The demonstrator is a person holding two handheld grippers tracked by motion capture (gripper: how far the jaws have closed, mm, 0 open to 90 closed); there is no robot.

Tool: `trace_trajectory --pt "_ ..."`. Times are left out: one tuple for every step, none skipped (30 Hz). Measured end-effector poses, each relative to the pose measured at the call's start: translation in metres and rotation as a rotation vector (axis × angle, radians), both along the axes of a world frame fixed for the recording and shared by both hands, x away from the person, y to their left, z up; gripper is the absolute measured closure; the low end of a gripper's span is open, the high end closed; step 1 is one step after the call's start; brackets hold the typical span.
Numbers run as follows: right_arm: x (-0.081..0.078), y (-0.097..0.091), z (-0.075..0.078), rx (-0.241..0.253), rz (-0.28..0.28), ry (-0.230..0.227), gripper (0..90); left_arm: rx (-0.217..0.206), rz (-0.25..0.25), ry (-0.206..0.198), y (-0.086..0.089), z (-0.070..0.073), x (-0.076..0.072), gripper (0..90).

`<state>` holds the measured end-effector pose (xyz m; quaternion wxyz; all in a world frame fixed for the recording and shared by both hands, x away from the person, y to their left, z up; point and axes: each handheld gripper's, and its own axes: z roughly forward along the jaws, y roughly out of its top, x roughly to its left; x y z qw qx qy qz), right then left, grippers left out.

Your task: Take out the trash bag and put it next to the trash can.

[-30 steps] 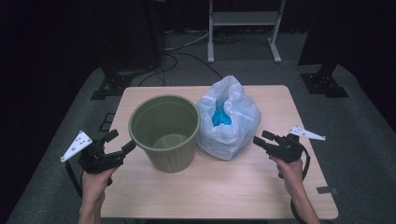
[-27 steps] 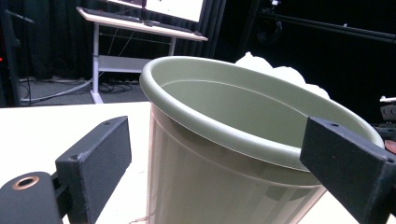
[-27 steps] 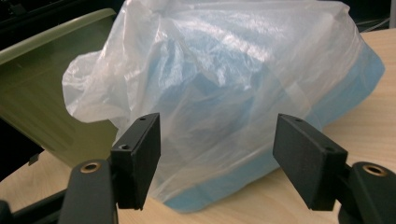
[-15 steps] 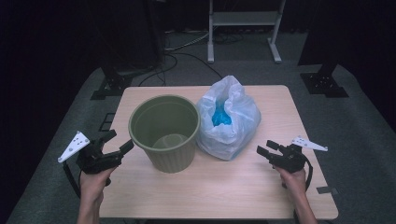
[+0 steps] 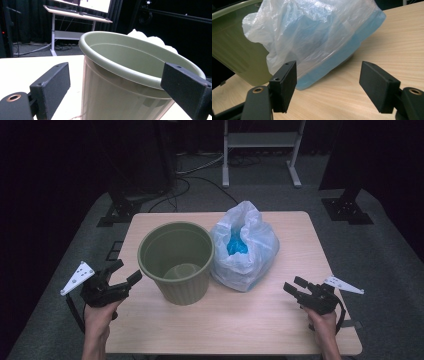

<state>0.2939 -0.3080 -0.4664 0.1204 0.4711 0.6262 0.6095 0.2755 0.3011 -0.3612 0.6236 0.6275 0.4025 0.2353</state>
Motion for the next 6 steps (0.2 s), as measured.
trace_trajectory --pt "-0.003 -0.001 0.000 -0.006 -0.008 -0.003 29.2 0.000 -0.001 0.002 0.000 -0.001 0.000 7.7" --pt "-0.009 -0.004 -0.002 -0.012 -0.027 -0.007 29.2 -0.001 -0.002 0.001 0.000 -0.001 -0.001 7.7" --pt "-0.009 -0.004 -0.002 -0.012 -0.027 -0.007 29.2 -0.001 -0.002 0.001 0.000 -0.001 -0.001 7.7" --pt "-0.012 -0.006 -0.004 -0.014 -0.035 -0.011 29.2 -0.004 -0.003 0.001 0.000 -0.002 -0.001 7.7" --pt "-0.015 -0.008 -0.005 -0.001 -0.040 -0.006 29.4 -0.005 -0.003 0.001 0.000 -0.001 -0.001 7.7" --pt "-0.017 -0.010 -0.006 0.025 -0.038 -0.005 30.2 -0.005 -0.002 0.001 0.000 -0.001 -0.001 7.7"
